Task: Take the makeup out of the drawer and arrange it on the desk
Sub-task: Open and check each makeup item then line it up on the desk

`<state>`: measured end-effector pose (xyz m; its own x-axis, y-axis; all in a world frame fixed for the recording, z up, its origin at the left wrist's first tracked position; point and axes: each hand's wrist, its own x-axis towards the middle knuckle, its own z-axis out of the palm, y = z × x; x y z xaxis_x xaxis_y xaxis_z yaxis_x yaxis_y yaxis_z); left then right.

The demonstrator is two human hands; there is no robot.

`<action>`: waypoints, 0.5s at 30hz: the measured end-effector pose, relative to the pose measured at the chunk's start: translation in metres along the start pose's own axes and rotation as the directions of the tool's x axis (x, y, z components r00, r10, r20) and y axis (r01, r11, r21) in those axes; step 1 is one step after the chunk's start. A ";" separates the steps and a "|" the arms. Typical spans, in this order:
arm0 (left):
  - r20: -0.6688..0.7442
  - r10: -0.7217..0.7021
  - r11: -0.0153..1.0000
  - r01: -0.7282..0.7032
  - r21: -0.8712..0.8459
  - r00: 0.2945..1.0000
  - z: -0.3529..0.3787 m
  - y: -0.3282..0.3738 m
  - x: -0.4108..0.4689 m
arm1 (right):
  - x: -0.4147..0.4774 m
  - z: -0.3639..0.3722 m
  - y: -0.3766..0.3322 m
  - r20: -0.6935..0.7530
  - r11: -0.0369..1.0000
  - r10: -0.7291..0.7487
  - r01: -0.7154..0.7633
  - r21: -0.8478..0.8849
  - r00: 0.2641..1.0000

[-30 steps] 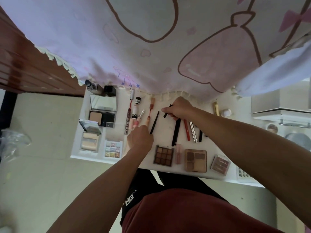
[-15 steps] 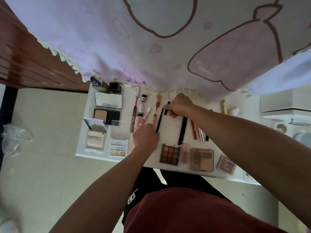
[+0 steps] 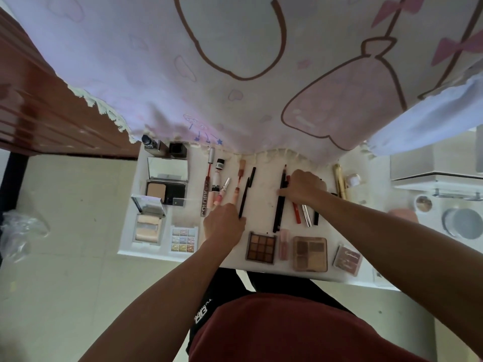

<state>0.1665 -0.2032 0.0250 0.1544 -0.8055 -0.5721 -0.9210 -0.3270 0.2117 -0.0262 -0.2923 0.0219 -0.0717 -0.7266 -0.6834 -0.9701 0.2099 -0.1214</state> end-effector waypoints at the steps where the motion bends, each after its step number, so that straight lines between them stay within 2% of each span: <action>1: -0.002 0.002 1.000 -0.002 0.000 1.000 -0.001 0.000 -0.002 | -0.001 0.003 -0.001 -0.008 1.000 -0.001 0.001 0.007 1.000; 15: -0.052 -0.001 0.999 -0.002 -0.048 0.999 -0.012 -0.004 -0.021 | -0.001 0.008 -0.008 -0.178 0.999 0.000 0.009 0.054 0.984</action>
<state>0.1716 -0.1913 0.0459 0.1736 -0.8297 -0.5306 -0.9031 -0.3490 0.2503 -0.0169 -0.2879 0.0171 -0.1122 -0.8315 -0.5441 -0.9570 0.2379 -0.1661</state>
